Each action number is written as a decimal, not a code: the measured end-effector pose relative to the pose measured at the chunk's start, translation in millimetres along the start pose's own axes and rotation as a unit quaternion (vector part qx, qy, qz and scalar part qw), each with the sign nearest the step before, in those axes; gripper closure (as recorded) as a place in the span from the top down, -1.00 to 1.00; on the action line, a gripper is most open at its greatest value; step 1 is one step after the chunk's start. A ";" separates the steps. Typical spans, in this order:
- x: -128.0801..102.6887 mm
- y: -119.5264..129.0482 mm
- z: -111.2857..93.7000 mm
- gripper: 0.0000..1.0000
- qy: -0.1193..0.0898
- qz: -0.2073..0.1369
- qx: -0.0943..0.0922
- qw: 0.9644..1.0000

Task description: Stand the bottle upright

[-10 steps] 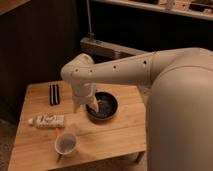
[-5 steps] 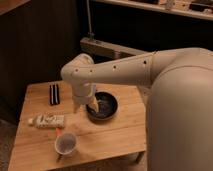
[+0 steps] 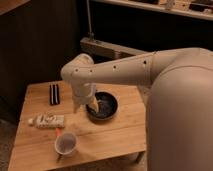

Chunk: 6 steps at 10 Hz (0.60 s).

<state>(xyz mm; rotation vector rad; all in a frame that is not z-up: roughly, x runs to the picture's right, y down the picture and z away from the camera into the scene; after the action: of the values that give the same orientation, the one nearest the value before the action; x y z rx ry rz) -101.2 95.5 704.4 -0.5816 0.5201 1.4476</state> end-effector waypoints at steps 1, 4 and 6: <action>0.0 0.0 0.0 0.30 0.000 0.000 0.000 1.000; 0.1 0.7 -0.1 0.30 0.000 -0.002 0.000 1.000; -4.7 10.1 -3.2 0.30 -0.029 -0.055 -0.004 0.998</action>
<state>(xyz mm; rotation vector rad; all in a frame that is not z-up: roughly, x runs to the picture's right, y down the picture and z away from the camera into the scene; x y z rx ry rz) -111.5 90.2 704.5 -0.5647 0.4303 1.3582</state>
